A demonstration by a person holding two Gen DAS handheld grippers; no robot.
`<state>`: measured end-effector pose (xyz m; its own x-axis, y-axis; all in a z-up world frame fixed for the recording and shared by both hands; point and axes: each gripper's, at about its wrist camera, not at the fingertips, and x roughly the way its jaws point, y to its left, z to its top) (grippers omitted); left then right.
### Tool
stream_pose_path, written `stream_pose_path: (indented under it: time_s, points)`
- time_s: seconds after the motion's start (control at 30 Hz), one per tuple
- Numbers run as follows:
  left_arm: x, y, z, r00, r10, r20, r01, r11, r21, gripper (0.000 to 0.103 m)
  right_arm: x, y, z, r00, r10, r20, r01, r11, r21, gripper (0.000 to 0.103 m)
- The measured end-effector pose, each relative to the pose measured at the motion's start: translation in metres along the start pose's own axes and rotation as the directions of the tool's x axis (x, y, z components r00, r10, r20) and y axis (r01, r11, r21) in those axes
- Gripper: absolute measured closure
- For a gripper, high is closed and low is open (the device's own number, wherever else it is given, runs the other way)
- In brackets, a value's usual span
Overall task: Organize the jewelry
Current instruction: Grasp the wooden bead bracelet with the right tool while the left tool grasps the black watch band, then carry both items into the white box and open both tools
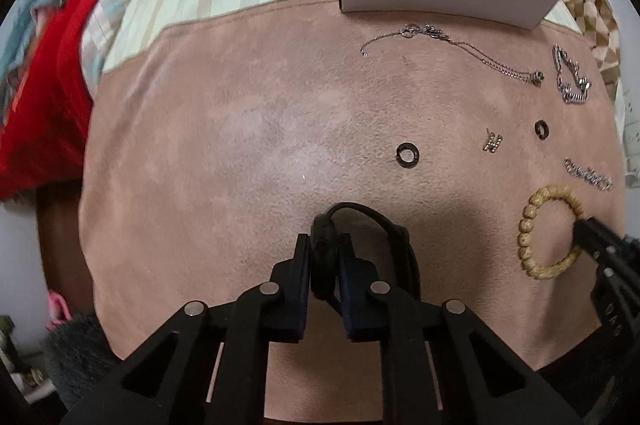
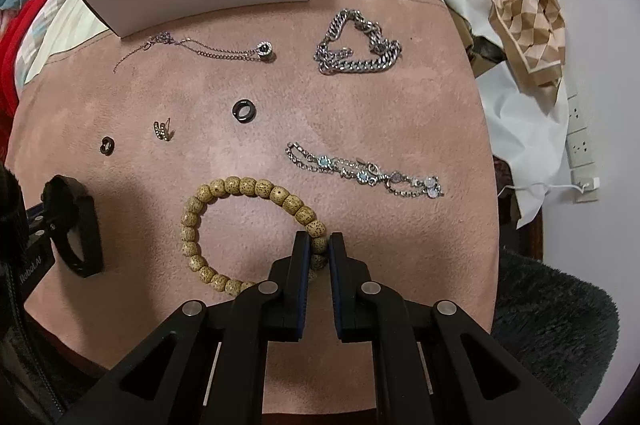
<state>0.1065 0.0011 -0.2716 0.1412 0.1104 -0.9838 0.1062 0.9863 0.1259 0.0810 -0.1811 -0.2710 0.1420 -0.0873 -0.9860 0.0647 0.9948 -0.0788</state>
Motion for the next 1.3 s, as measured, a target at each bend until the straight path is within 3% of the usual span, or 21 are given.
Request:
stream_pose_path:
  time_s: [0.33, 0.67, 1.0, 1.17, 1.3]
  points:
    - [-0.012, -0.013, -0.004, 1.000, -0.002, 0.029, 0.002, 1.000, -0.003, 0.093, -0.002, 0.009, -0.001, 0.999, -0.031, 0.021, 0.031, 0.999, -0.033, 0.094]
    - [-0.057, -0.009, 0.005, 0.993, -0.052, 0.104, 0.053, 0.999, -0.012, 0.093, -0.038, 0.003, 0.005, 0.988, 0.065, 0.140, -0.065, 0.998, -0.006, 0.094]
    - [-0.121, -0.001, 0.040, 0.963, -0.103, 0.249, 0.114, 0.993, -0.026, 0.093, -0.112, -0.007, 0.042, 0.939, 0.142, 0.313, -0.145, 0.989, -0.011, 0.094]
    - [-0.149, -0.005, 0.072, 0.941, -0.118, 0.316, 0.126, 0.992, -0.005, 0.093, -0.147, -0.014, 0.076, 0.905, 0.181, 0.384, -0.184, 0.983, -0.029, 0.094]
    - [-0.154, -0.002, 0.104, 0.935, -0.131, 0.328, 0.140, 0.990, -0.002, 0.093, -0.163, -0.015, 0.111, 0.881, 0.209, 0.425, -0.207, 0.977, -0.052, 0.094]
